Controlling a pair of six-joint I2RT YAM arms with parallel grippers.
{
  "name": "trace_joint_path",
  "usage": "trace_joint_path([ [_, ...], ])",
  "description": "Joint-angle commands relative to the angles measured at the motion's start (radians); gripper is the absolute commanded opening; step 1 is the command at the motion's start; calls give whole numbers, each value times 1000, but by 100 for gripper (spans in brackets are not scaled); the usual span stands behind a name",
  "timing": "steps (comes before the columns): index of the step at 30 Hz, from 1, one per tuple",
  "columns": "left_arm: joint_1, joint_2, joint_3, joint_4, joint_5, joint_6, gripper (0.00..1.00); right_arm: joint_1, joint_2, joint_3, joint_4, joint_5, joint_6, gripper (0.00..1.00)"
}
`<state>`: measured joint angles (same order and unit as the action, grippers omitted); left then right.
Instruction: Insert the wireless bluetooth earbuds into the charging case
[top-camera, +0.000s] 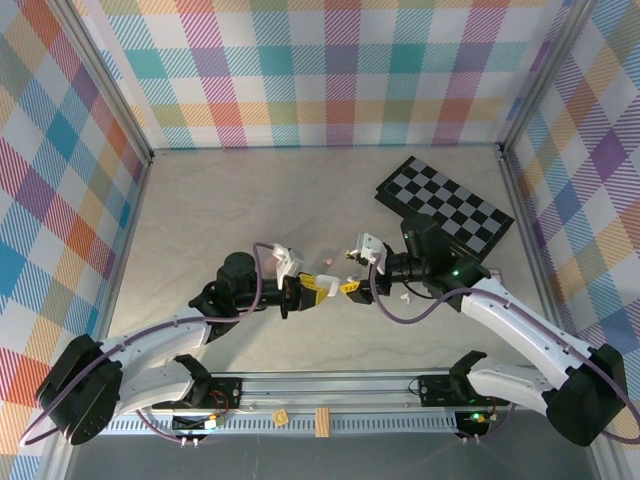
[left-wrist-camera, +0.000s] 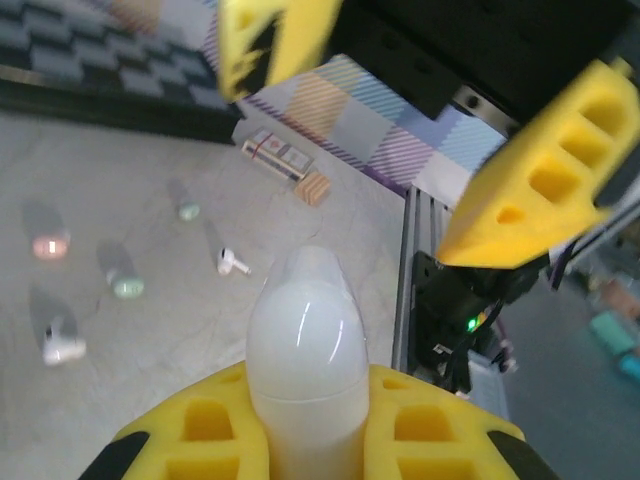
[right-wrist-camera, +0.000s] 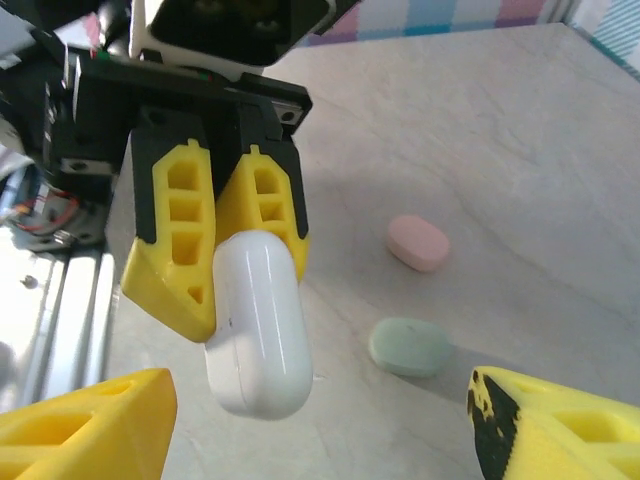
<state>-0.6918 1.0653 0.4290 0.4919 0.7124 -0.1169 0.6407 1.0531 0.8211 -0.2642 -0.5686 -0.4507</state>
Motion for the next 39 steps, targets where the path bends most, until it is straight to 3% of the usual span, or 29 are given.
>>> trace_joint_path([
  [1, -17, -45, 65, -21, 69, 281, 14, -5, -26, 41, -32, -114, 69, 77],
  [11, -32, -36, 90, -8, 84, 341, 11, -7, 2, 64, 35, -87, 206, 76],
  [20, -36, -52, 33, 82, 78, 351, 11, -31, -53, 43, 146, 135, 345, 76],
  [27, -36, -42, -11, 201, 77, 332, 10, -39, -70, 68, 109, 117, 431, 83],
  [30, -37, -42, -21, 220, 53, 324, 9, -39, -67, 73, 65, -31, 323, 93],
  [32, -36, -38, -24, 245, 41, 309, 8, -33, -66, 51, 61, -105, 264, 95],
  [39, -36, -7, 5, 260, 78, 293, 2, 42, 5, 86, -29, -32, 172, 97],
])
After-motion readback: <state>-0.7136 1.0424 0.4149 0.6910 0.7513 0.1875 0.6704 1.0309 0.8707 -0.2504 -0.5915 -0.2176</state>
